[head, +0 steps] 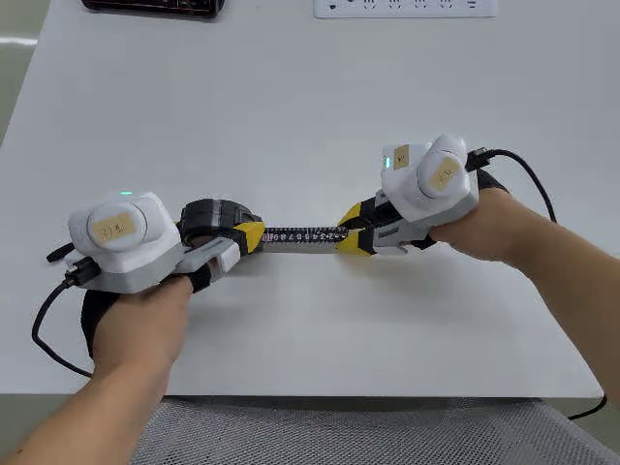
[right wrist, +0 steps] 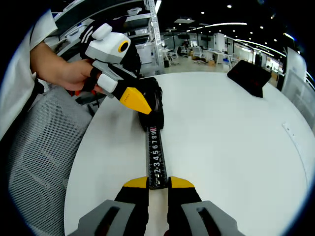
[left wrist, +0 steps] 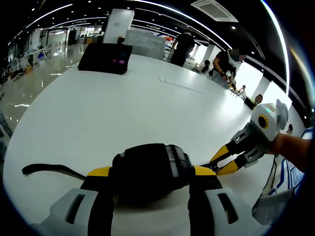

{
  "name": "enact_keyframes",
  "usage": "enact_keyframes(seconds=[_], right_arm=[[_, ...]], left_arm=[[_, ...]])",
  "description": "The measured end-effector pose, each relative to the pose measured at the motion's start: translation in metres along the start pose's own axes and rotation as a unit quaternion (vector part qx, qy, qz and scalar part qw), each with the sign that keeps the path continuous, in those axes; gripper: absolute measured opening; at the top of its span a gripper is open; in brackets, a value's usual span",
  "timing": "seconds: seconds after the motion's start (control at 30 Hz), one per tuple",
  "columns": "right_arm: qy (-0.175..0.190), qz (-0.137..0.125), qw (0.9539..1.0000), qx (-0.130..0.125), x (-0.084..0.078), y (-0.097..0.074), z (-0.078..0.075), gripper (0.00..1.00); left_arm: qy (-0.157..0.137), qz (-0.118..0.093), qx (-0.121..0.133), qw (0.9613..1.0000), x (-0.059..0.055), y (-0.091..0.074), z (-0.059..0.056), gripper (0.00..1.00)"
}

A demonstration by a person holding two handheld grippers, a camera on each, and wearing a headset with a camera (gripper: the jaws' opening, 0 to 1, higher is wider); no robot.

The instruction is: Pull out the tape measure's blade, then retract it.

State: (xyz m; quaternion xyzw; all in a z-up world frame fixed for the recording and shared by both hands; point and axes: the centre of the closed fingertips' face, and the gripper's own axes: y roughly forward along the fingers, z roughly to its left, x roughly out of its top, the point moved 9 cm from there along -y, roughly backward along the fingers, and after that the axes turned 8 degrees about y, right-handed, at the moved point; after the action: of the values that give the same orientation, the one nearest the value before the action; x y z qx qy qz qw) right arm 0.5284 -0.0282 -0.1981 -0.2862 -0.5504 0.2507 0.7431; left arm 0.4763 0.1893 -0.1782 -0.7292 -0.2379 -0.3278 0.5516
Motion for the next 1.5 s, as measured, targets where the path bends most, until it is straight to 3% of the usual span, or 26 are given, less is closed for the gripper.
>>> enact_keyframes(seconds=[1.5], right_arm=[[0.01, -0.034, 0.9992, 0.02, 0.032, 0.044, 0.004, 0.1]], left_arm=[[0.0, -0.002, -0.001, 1.0, 0.0, 0.001, 0.0, 0.57]])
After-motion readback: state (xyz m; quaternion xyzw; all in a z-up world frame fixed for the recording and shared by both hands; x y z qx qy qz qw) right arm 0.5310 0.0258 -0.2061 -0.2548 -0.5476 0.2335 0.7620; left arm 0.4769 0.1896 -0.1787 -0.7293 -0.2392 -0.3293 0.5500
